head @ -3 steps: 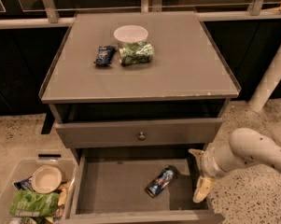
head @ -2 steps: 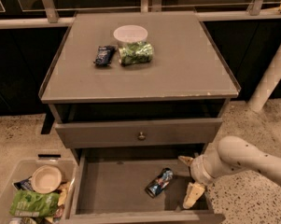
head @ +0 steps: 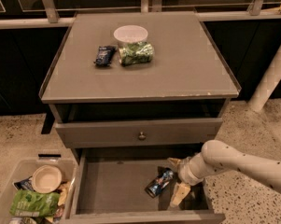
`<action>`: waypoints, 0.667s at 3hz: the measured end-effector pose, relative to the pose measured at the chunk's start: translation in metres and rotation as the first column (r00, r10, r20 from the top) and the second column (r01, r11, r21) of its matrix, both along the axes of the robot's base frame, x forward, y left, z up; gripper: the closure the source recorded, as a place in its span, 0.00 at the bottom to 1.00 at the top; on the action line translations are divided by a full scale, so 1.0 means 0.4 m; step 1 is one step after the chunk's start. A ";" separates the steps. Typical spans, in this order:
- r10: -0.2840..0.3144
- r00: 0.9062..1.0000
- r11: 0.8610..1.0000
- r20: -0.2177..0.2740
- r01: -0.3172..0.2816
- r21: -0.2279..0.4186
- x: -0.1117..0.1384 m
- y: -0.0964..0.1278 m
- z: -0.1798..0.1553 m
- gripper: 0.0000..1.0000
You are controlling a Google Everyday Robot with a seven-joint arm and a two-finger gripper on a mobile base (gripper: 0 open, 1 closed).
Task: Pick redbull can from middle drawer and place on counter
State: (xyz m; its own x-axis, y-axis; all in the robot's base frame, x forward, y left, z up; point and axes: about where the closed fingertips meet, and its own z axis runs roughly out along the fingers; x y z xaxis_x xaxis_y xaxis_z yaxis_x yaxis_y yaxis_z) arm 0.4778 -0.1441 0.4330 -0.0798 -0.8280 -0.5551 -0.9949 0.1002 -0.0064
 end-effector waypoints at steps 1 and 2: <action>-0.040 0.999 0.999 -0.014 0.039 -0.024 0.025 0.001 -0.049 0.00; -0.039 0.999 0.999 -0.014 0.039 -0.024 0.025 0.001 -0.049 0.00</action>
Offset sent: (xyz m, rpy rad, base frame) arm 0.0087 0.0003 -0.0168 -0.0205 0.0117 -0.0322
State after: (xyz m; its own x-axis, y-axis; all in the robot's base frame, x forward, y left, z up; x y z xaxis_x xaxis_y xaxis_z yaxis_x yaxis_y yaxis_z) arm 0.4880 -0.1436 0.4134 -0.1206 -0.8371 -0.5335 -0.9902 0.1392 0.0054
